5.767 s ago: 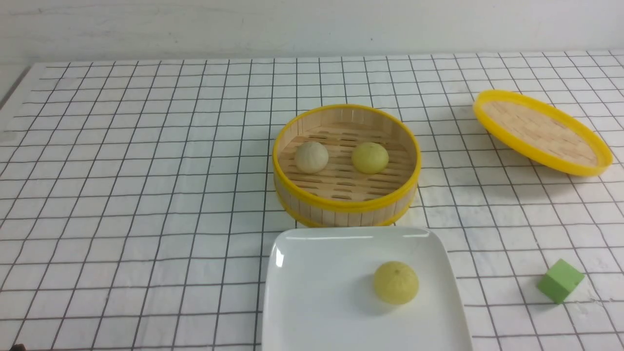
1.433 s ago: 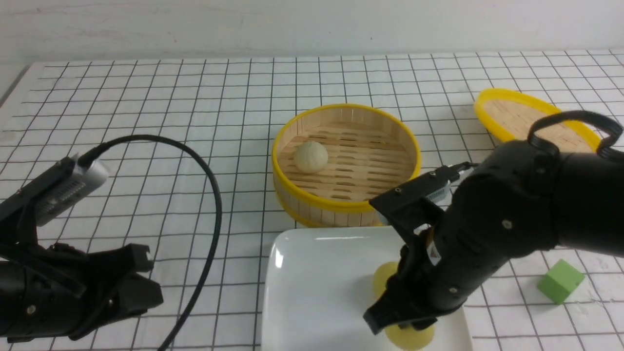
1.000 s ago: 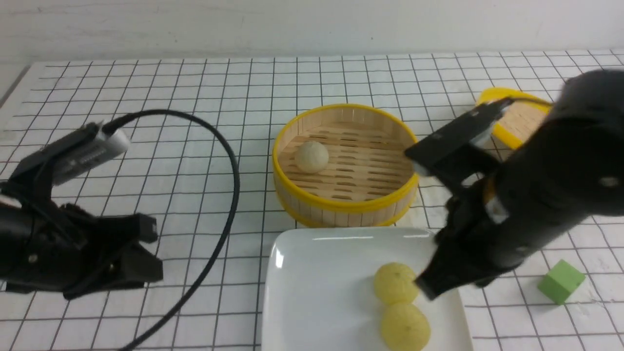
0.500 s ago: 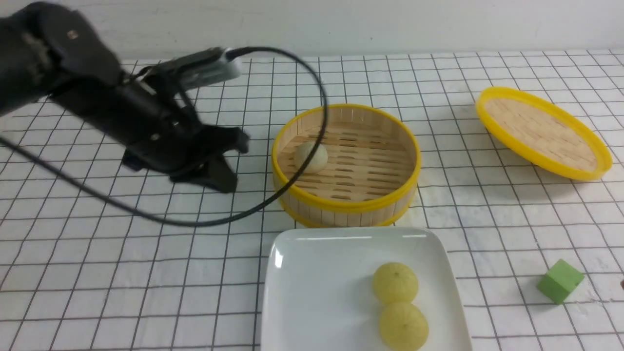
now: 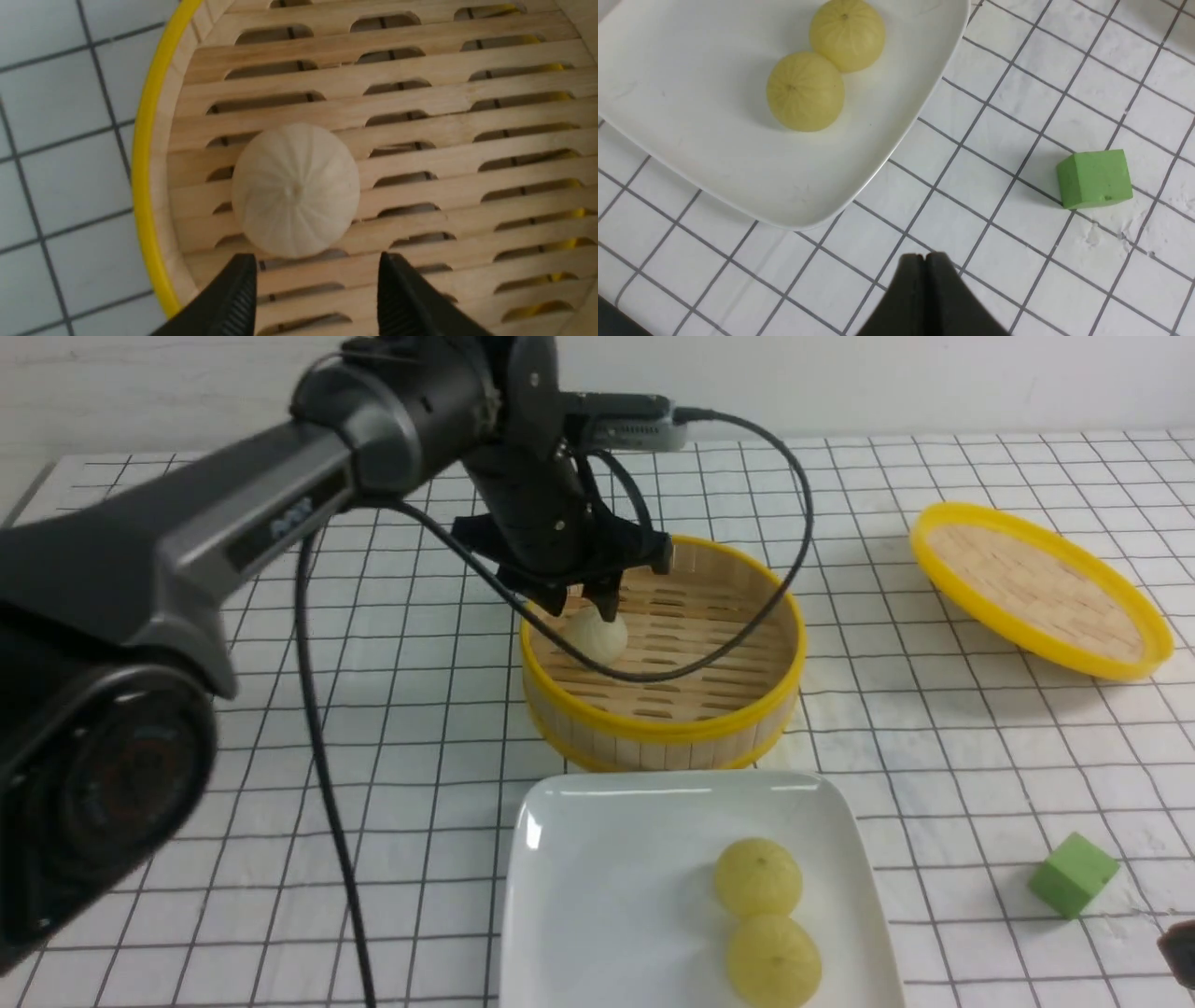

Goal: Put the steamed buns into the plate on the white-black tablecloth.
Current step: 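Reach into the bamboo steamer and grasp a bun with the left gripper, then carry the bun from the bamboo steamer to the plate with the left gripper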

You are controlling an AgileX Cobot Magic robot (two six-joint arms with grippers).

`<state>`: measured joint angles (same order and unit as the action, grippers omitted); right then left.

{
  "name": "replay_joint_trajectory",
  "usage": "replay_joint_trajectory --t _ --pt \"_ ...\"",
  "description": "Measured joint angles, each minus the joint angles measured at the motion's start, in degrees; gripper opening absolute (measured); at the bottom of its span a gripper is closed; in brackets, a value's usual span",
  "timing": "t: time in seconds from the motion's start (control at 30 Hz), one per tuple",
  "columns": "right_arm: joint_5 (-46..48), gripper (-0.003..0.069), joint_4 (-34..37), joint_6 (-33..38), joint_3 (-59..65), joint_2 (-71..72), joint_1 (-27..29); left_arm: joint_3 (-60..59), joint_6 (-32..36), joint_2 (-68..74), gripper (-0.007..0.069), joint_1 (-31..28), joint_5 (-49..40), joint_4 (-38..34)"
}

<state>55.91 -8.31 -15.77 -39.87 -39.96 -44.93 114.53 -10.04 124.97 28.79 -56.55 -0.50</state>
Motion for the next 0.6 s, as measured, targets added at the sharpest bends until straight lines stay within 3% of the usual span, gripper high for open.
replay_joint_trajectory --t 0.17,0.4,0.6 --pt "0.0 -0.0011 -0.1 0.0 0.0 0.0 0.0 1.7 -0.4 4.4 0.0377 0.1 0.7 1.2" --pt "-0.1 -0.0008 -0.1 0.0 0.0 0.0 0.0 2.3 -3.2 5.8 0.0057 0.1 0.8 0.5" --pt "0.0 -0.0006 -0.1 0.0 0.0 0.0 0.0 2.3 -4.2 -1.9 0.0027 0.1 -7.0 -2.1"
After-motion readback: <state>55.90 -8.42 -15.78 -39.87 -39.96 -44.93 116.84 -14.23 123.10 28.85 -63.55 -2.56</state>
